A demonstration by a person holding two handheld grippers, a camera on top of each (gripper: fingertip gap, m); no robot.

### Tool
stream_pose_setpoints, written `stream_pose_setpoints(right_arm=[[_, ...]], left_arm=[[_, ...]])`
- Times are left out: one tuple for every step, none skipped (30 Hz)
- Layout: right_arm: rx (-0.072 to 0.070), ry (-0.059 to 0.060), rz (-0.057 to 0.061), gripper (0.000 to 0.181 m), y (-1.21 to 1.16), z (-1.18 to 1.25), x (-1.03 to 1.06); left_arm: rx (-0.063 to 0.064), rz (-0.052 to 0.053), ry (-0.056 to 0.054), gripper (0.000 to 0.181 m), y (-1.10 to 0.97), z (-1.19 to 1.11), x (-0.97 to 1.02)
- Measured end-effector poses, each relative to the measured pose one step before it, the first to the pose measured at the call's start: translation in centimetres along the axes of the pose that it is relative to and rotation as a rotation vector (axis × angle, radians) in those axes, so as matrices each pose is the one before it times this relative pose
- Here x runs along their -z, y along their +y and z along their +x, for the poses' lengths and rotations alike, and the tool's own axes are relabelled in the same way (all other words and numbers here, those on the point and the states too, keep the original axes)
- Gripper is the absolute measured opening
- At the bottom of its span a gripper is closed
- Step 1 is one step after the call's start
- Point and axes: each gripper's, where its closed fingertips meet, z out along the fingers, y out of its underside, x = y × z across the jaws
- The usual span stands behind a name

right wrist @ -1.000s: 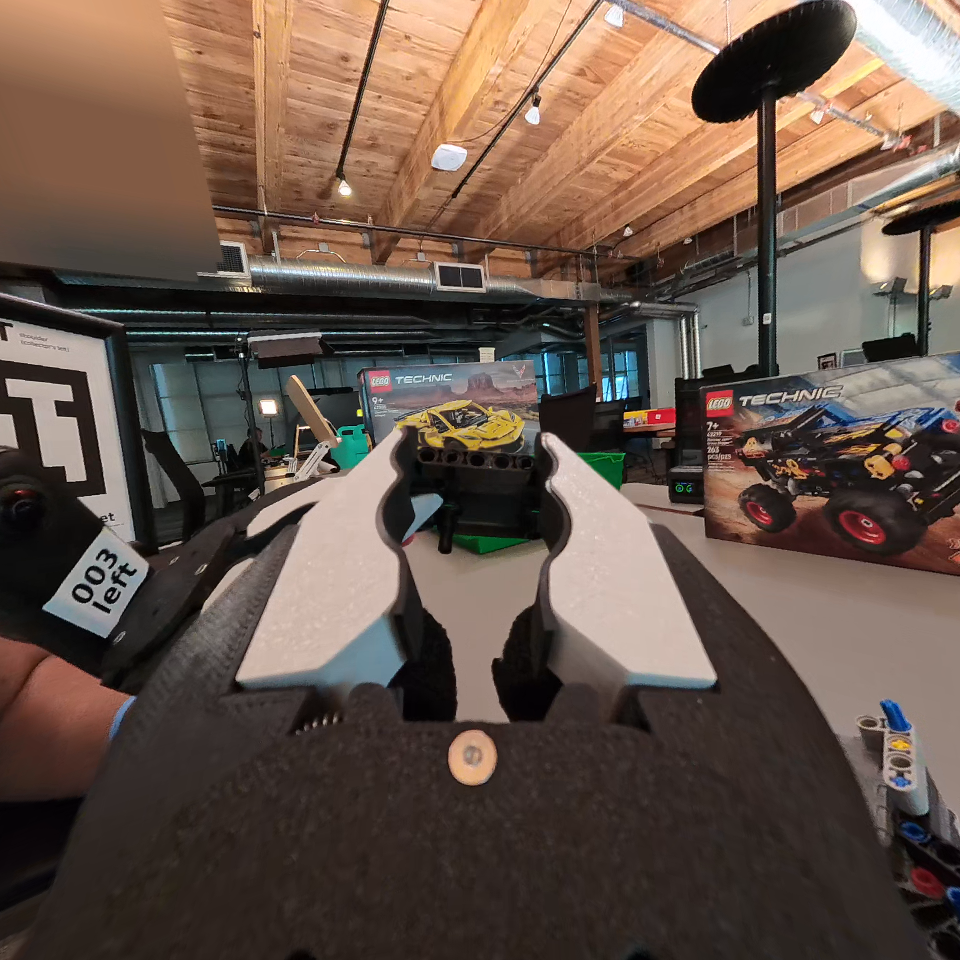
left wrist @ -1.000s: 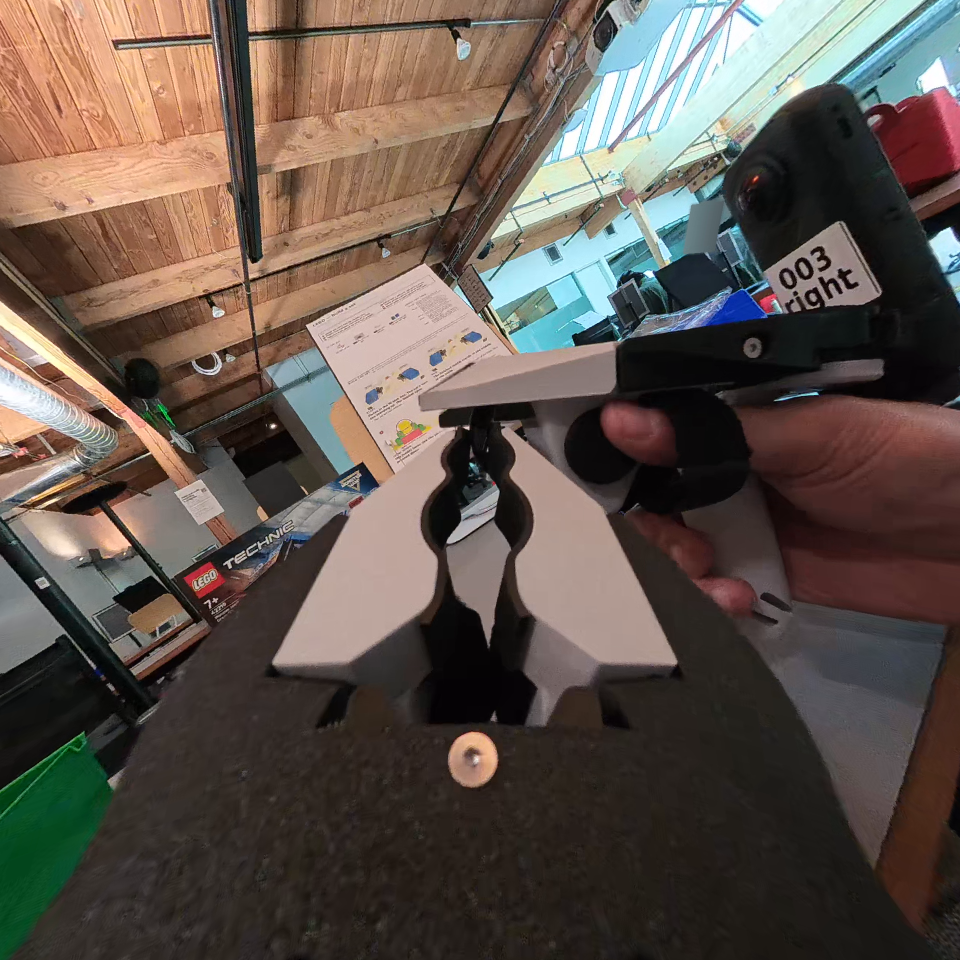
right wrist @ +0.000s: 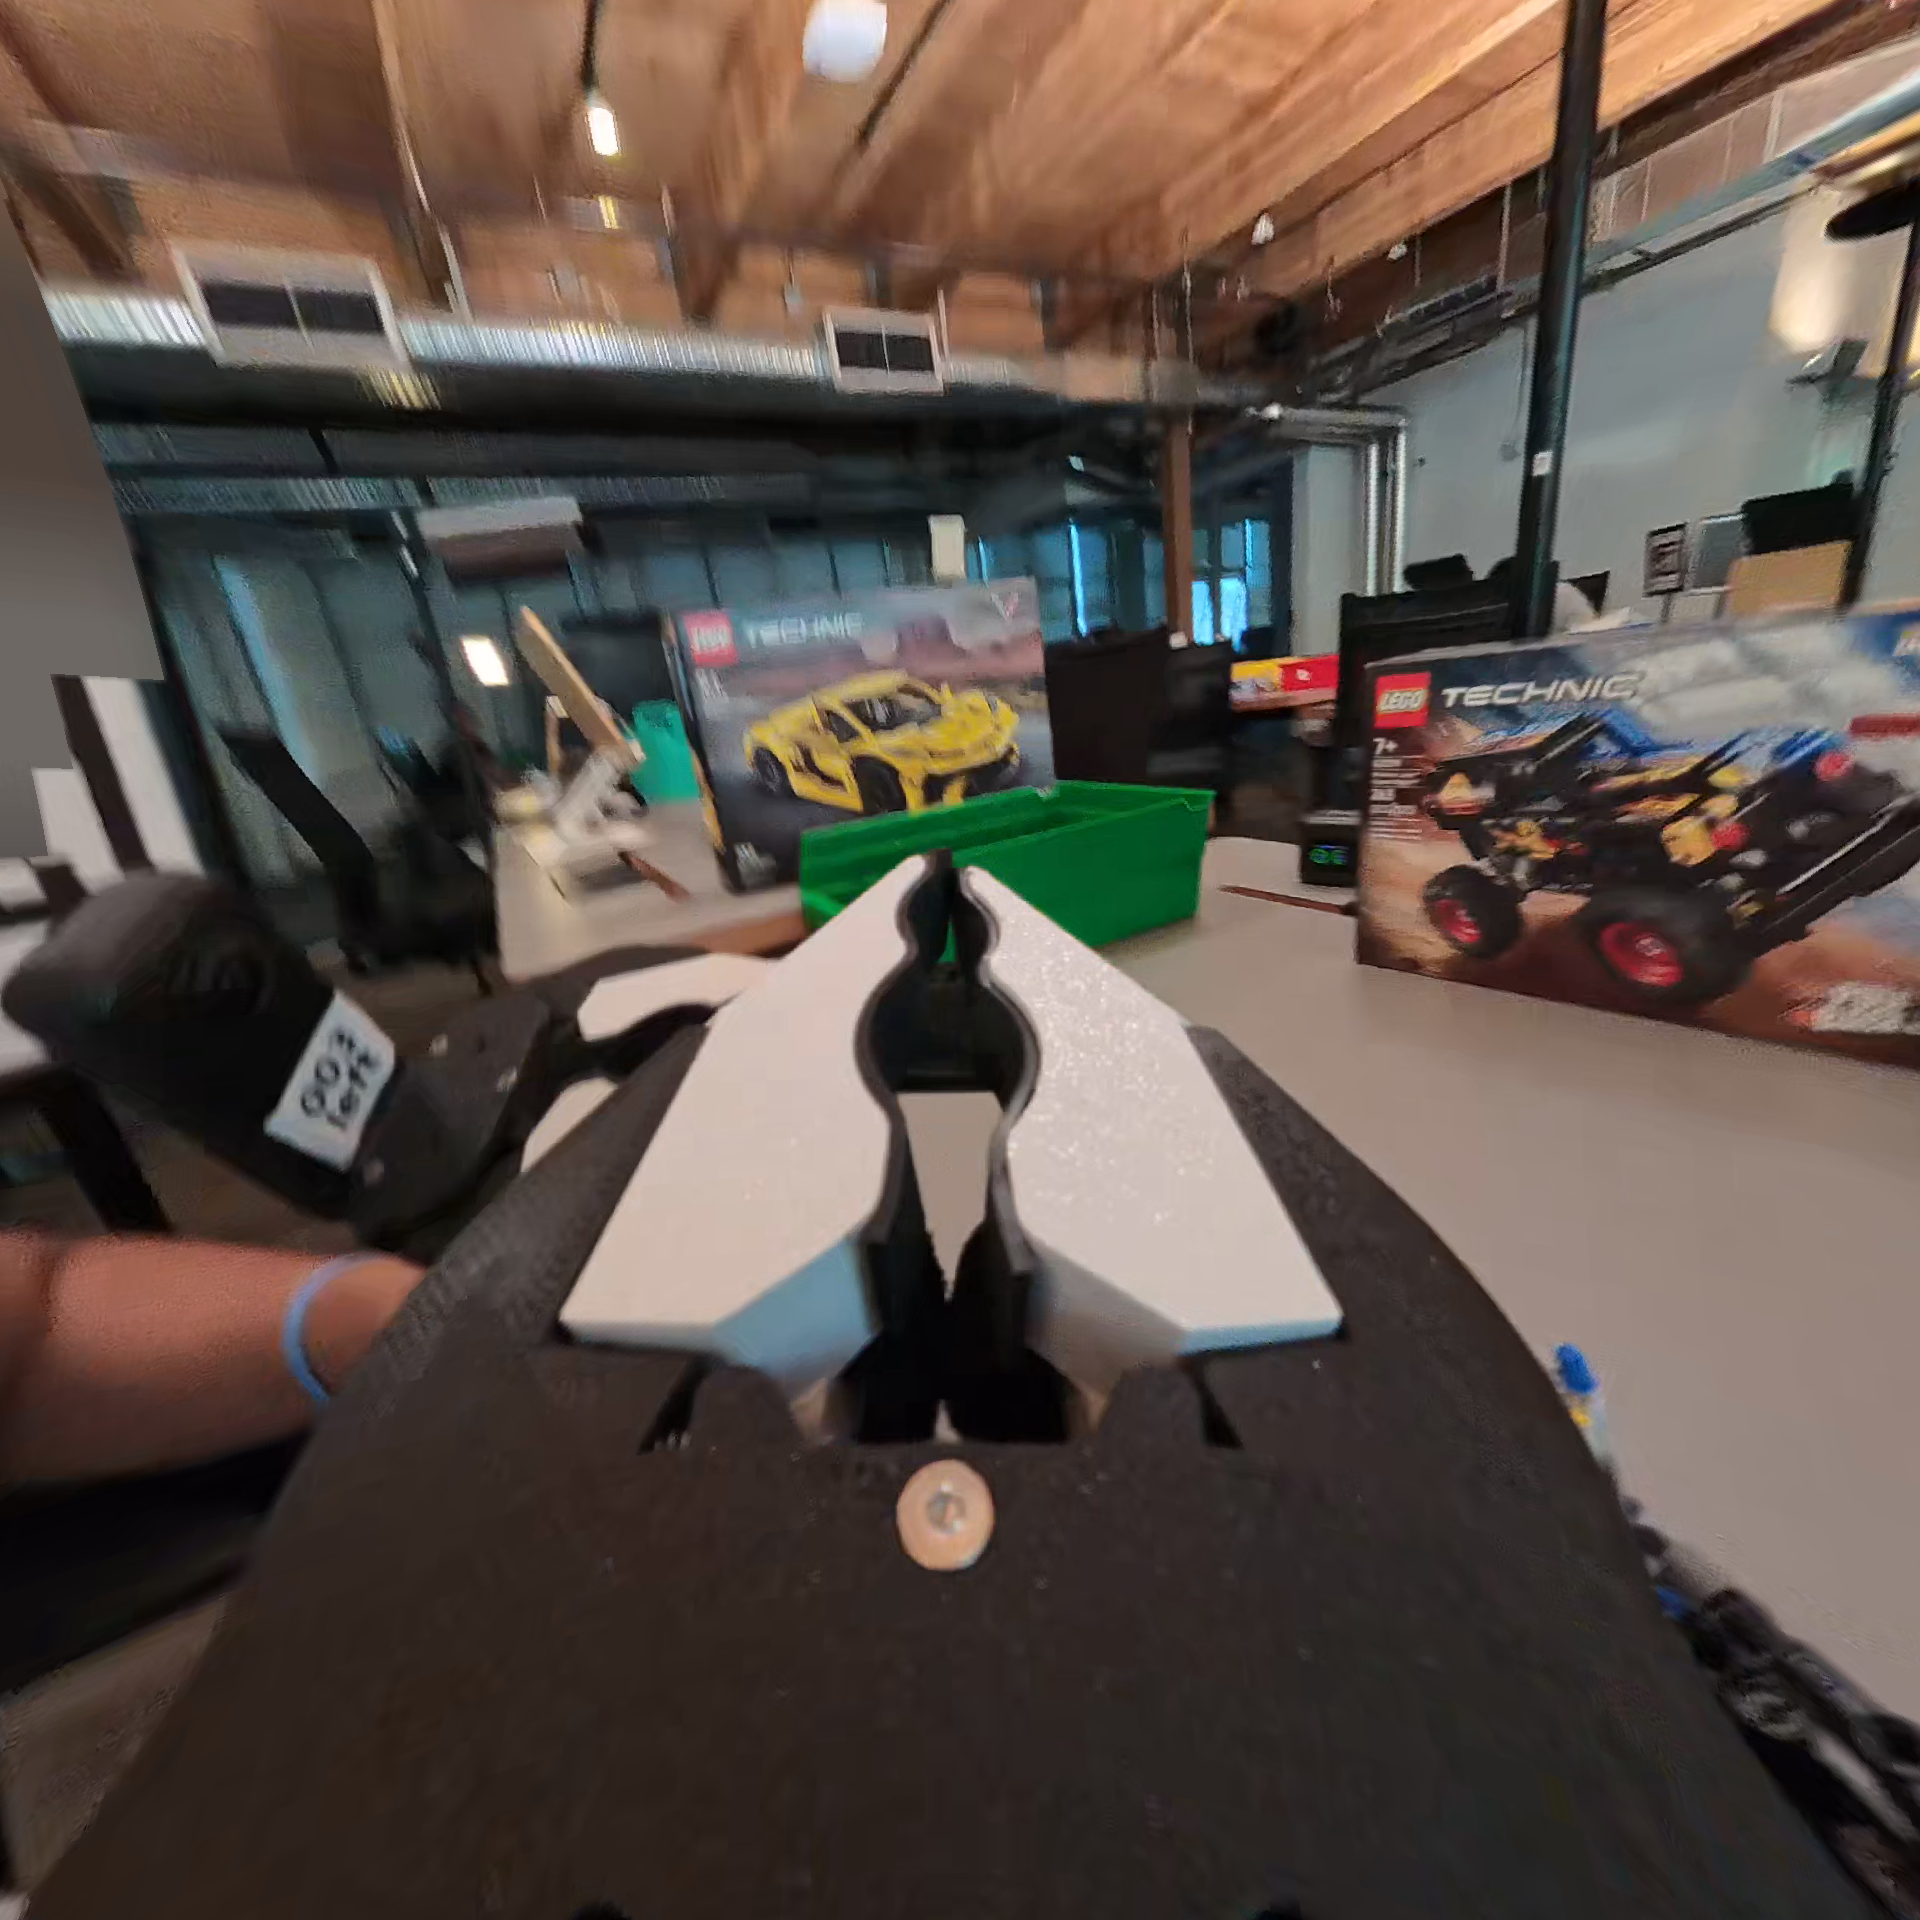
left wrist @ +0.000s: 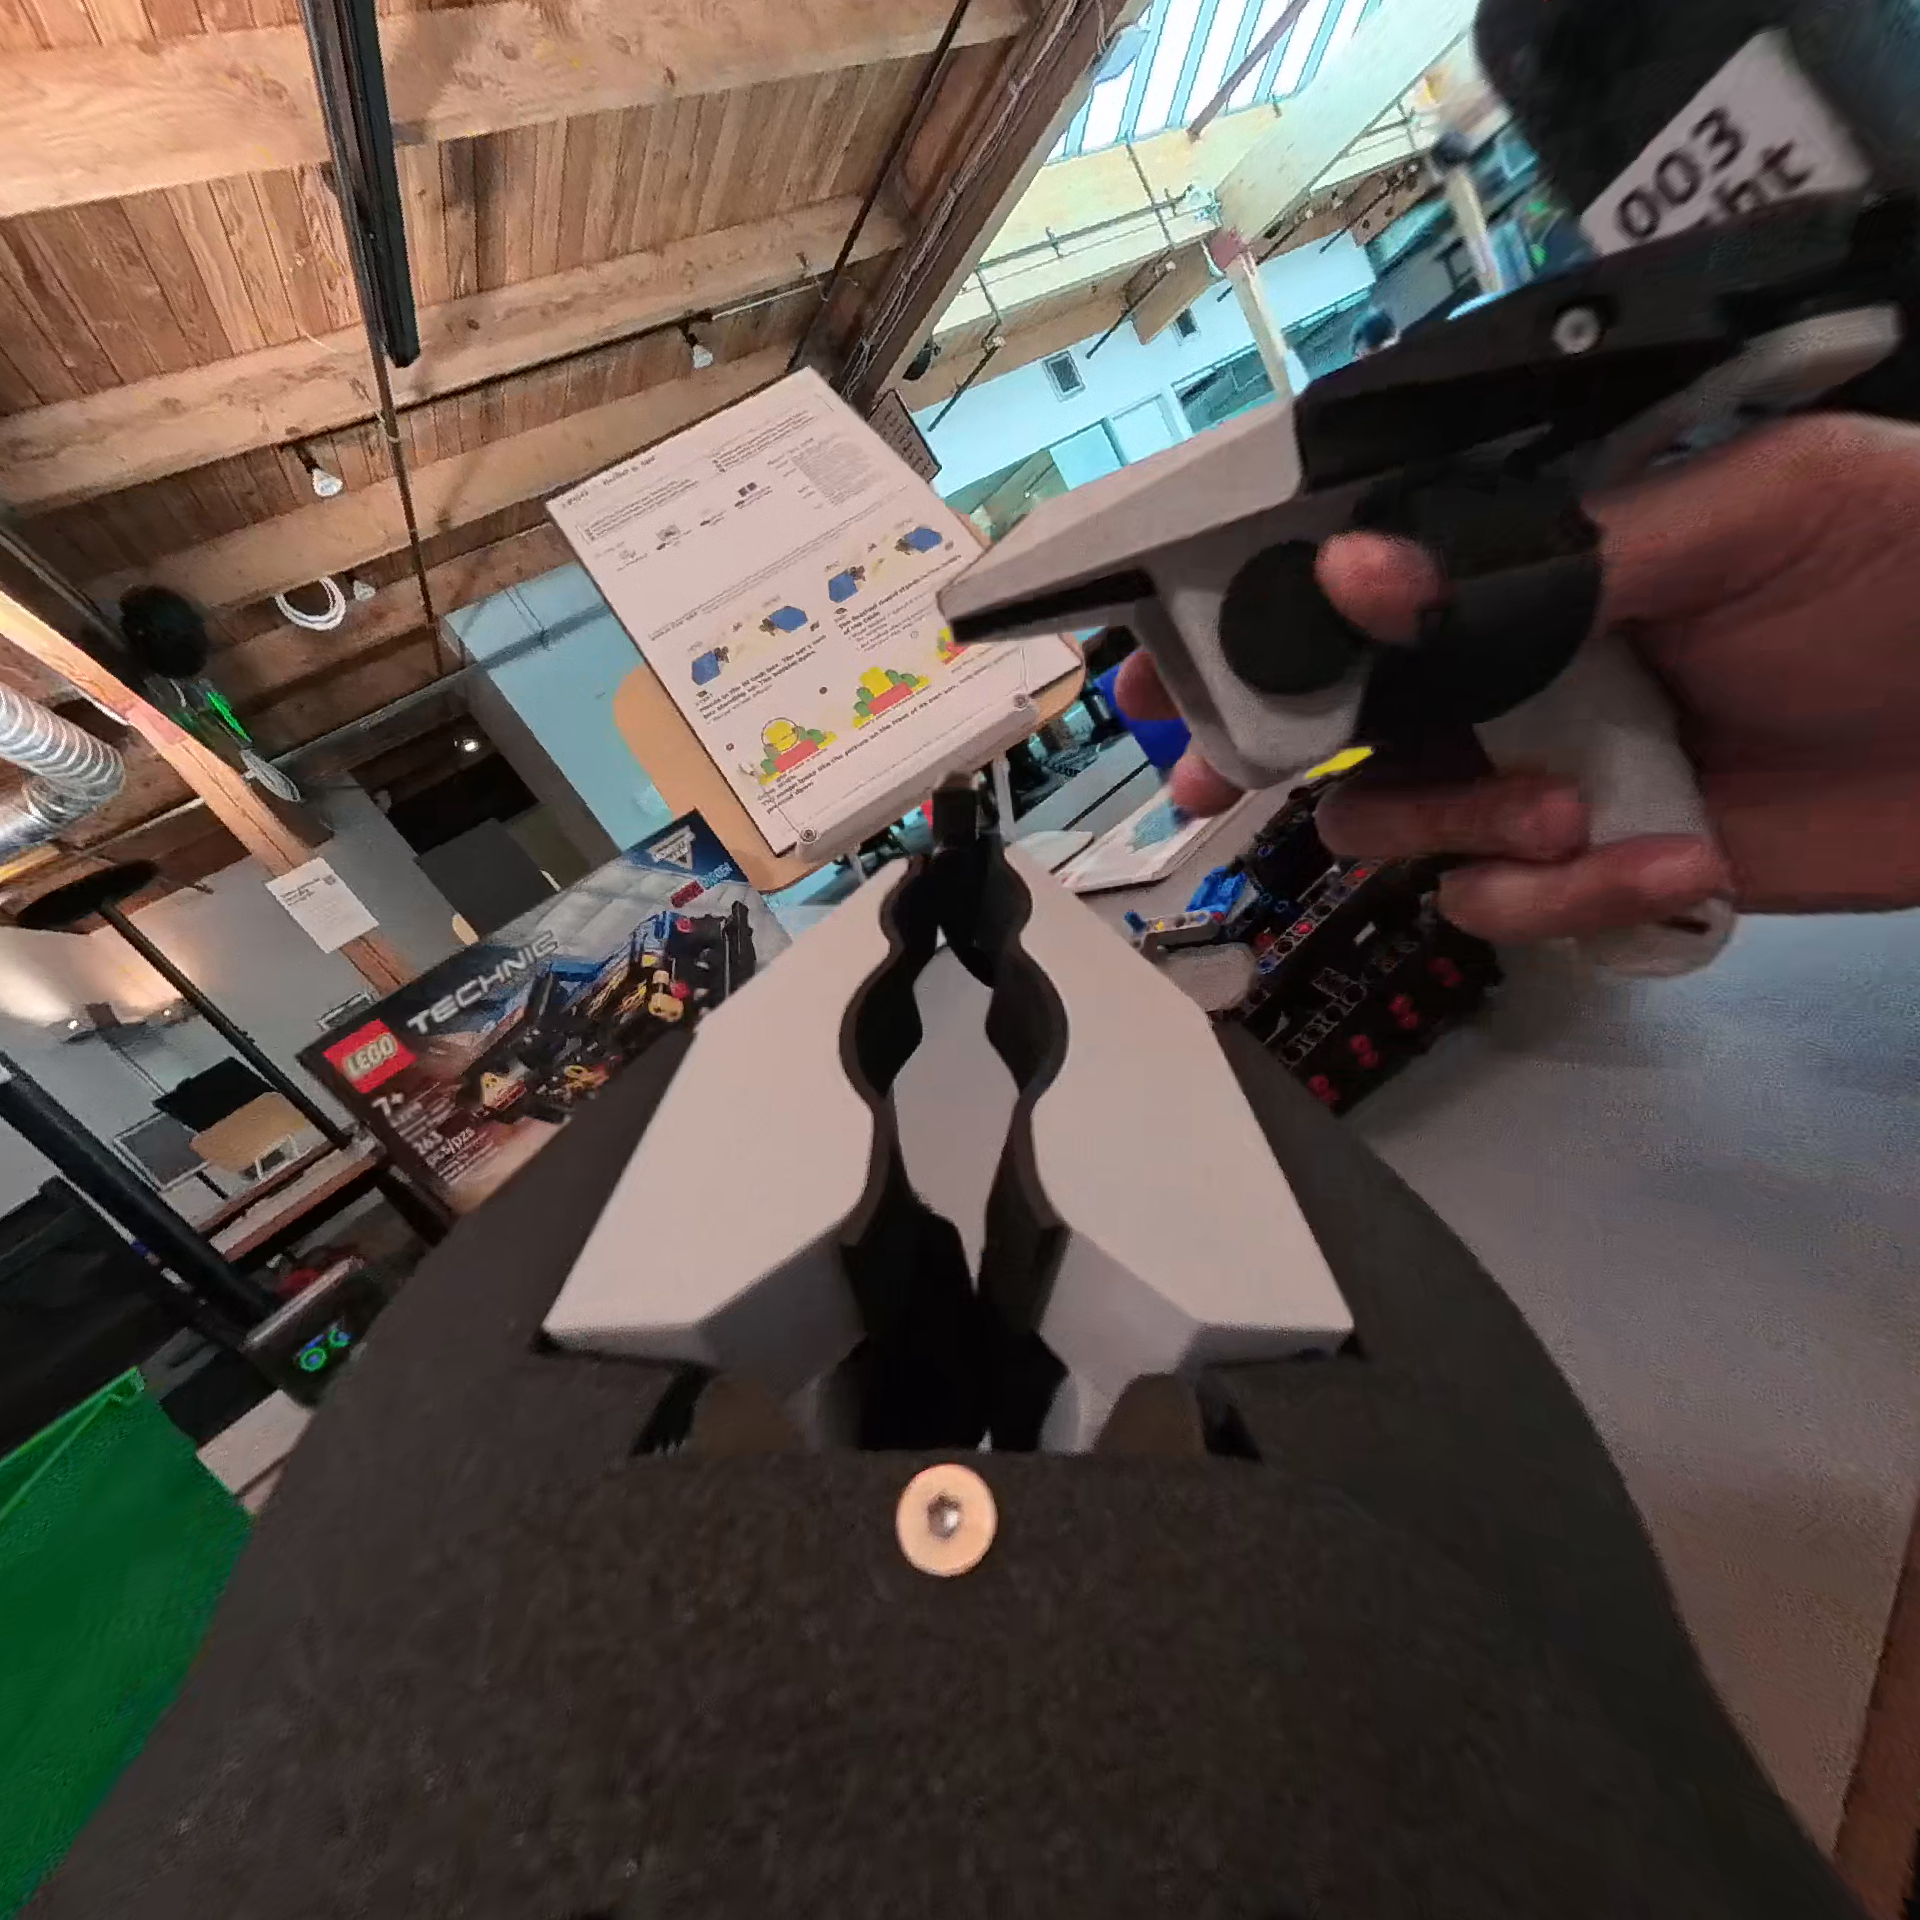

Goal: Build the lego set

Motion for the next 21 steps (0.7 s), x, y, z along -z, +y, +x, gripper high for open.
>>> stream_pose_setpoints(right_arm=[[0.0637, -0.0070, -0.0311, 0.001, -0.167, -0.534, -0.048], [0.0596, -0.0028, -0.0130, 0.002, -0.346, -0.191, 0.075], [0.0495, 0.0045, -0.0104, 0.002, -0.290, 0.179, 0.103], [0.0324, 0.0021, -0.0299, 0.003, 0.045, 0.358, 0.073], [0.0335, 0.0057, -0.0443, 0.003, 0.328, 0.434, 0.094], [0.0297, 0.0114, -0.0444, 0.006, 0.509, 0.446, 0.034], [0.0028, 0.0027, -0.0340, 0.015, 0.509, 0.227, -0.057], [-0.0385, -0.0072, -0.0177, 0.022, 0.407, -0.066, -0.130], [-0.0543, -0.0313, -0.0069, 0.029, 0.462, -0.556, -0.263], [-0.0481, -0.0205, -0.0156, 0.036, 0.799, -0.489, -0.402], [-0.0225, -0.0081, -0.0403, 0.042, 1.224, -0.314, -0.450], [0.0014, -0.0042, -0.0517, 0.043, 1.267, -0.245, -0.371], [0.0055, 0.0009, -0.0412, 0.043, 0.934, -0.137, -0.257], [-0.0046, -0.0020, -0.0199, 0.042, 0.460, -0.122, -0.080], [-0.0218, -0.0154, -0.0088, 0.037, 0.153, -0.235, 0.039], [-0.0397, -0.0271, -0.0128, 0.033, 0.149, -0.285, 0.028], [-0.0511, -0.0418, -0.0132, 0.031, 0.123, -0.390, 0.005], [-0.0587, -0.0469, -0.0109, 0.027, 0.118, -0.404, 0.058], [-0.0586, -0.0503, 0.0021, 0.024, -0.048, -0.408, 0.174], [-0.0581, -0.0473, 0.0002, 0.020, 0.004, -0.369, 0.180], [-0.0664, -0.0533, -0.0047, 0.017, 0.087, -0.470, 0.094]], left_arm=[[0.0306, -0.0105, -0.0050, 0.007, 0.301, -0.362, -0.178], [0.0365, -0.0132, 0.0024, 0.007, 0.372, -0.278, -0.209], [0.0394, -0.0239, 0.0123, 0.007, 0.577, -0.158, -0.275], [0.0458, -0.0222, 0.0149, 0.007, 0.547, -0.180, -0.235], [0.0429, -0.0074, -0.0007, 0.007, 0.264, -0.442, -0.061], [0.0173, -0.0034, -0.0190, 0.007, 0.144, -0.611, 0.021], [-0.0179, -0.0130, -0.0291, 0.007, 0.224, -0.500, -0.016], [-0.0505, -0.0146, -0.0311, 0.007, 0.202, -0.236, -0.047], [-0.0788, -0.0121, -0.0254, 0.007, 0.117, 0.096, -0.084], [-0.1020, -0.0098, -0.0227, 0.007, 0.070, 0.277, -0.071], [-0.1128, 0.0001, -0.0287, 0.007, -0.126, 0.262, 0.035], [-0.1109, 0.0100, -0.0261, 0.007, -0.282, 0.312, 0.164], [-0.1070, 0.0076, -0.0201, 0.006, -0.231, 0.400, 0.198], [-0.1033, 0.0038, -0.0216, 0.007, -0.169, 0.346, 0.237], [-0.0950, 0.0120, -0.0218, 0.006, -0.277, 0.288, 0.280], [-0.0842, 0.0167, -0.0203, 0.007, -0.333, 0.245, 0.300], [-0.0730, 0.0150, -0.0220, 0.006, -0.361, 0.129, 0.285], [-0.0617, 0.0140, -0.0294, 0.006, -0.360, -0.073, 0.295], [-0.0505, 0.0162, -0.0339, 0.005, -0.378, -0.267, 0.290], [-0.0389, 0.0177, -0.0290, 0.005, -0.355, -0.291, 0.278], [-0.0345, 0.0126, -0.0267, 0.006, -0.311, -0.265, 0.214]])
